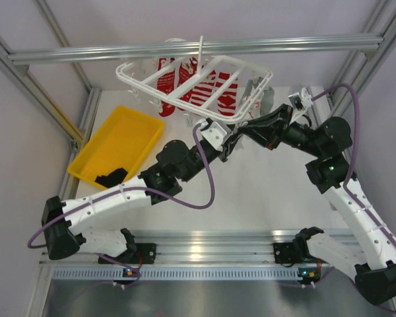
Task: Clip the socks to the hanger
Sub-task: Open the clamp at the hanger.
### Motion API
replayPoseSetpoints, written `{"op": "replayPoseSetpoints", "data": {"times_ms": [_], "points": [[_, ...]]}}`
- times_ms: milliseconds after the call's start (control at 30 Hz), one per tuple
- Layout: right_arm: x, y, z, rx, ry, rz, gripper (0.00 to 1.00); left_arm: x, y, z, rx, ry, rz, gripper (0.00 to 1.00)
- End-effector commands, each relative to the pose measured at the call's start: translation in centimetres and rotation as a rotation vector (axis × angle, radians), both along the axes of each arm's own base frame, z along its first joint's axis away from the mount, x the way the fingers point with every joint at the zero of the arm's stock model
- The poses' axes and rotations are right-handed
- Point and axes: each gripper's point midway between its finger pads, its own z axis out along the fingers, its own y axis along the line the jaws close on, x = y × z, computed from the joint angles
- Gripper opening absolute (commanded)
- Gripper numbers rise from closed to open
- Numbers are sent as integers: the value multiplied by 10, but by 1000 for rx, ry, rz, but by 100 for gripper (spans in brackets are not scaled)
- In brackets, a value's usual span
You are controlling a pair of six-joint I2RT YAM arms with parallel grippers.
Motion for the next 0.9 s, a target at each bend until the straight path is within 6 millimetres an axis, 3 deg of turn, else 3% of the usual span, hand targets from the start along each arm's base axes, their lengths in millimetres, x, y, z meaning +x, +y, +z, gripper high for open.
{"op": "replayPoseSetpoints", "data": {"times_ms": [0, 67, 133, 167, 333, 533, 633, 867], "points": [[-11, 2, 10, 4, -54, 23, 0, -19, -3, 39, -108, -33, -103, 24], [-12, 2, 12, 10, -54, 30, 2, -20, -4, 40, -119, -9, -131, 11], [-15, 3, 13, 6, -61, 45, 16, -19, -4, 36, -134, 44, -157, 5], [-16, 3, 13, 4, -59, 49, 30, -16, -3, 35, -140, 70, -165, 0], [-8, -6, 11, -7, -61, 20, 52, -4, 6, 31, -218, 252, -276, 0], [-2, -11, 10, 3, -14, 93, 61, -13, 8, 33, -262, 326, -432, 0], [4, -12, 13, 33, 7, 121, 58, -22, 7, 37, -262, 316, -484, 0], [14, -17, 15, 115, 51, 111, 59, -21, 7, 29, -240, 328, -488, 0]]}}
